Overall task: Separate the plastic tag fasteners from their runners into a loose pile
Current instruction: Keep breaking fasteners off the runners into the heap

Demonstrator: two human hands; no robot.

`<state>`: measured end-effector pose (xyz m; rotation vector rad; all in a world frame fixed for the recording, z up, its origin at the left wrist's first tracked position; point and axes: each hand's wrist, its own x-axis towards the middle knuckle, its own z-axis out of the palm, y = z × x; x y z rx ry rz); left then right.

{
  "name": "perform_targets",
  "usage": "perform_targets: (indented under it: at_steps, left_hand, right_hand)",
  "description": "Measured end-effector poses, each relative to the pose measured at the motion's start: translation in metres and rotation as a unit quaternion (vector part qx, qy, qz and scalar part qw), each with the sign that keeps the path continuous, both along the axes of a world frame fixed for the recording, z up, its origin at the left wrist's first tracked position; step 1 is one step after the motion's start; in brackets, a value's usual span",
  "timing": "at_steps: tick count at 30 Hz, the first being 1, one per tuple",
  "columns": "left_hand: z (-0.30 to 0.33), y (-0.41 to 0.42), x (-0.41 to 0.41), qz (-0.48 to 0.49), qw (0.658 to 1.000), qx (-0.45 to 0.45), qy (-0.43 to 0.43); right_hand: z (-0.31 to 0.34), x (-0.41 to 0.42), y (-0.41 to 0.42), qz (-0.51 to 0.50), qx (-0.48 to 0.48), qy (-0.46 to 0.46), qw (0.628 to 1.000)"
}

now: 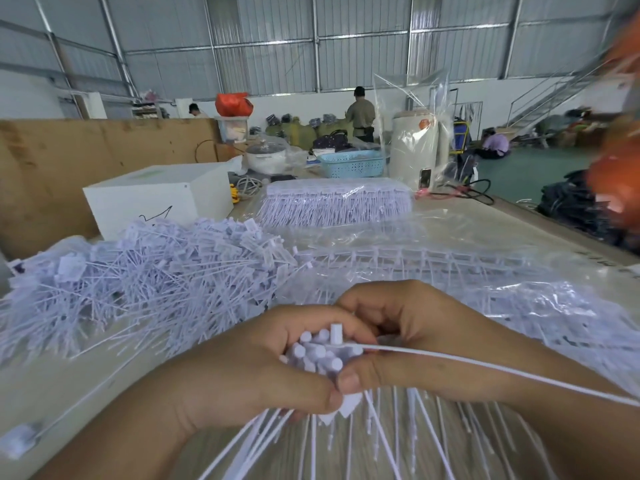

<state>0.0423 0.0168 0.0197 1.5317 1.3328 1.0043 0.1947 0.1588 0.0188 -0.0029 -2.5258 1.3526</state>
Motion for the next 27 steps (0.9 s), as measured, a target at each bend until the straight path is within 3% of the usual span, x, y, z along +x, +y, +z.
perform_targets:
  at_steps: [7,19,27]
  left_hand:
    - [-0.004,0.002,-0.008,0.1,0.994,0.045,0.028]
    - [-0.011,0.009,-0.002,0.209,0.973,0.099,0.024]
    - [-0.006,0.005,0.0,0.188,0.977,0.088,-0.051]
  right_hand:
    - [0.006,0.005,0.012,-0.015,0.053,-0.069,0.996]
    - [0.01,0.003,0.007,-0.11,0.028,-0.016,0.993]
    - [0.005,0.002,0.01,-0.062,-0.06,0.038,0.996]
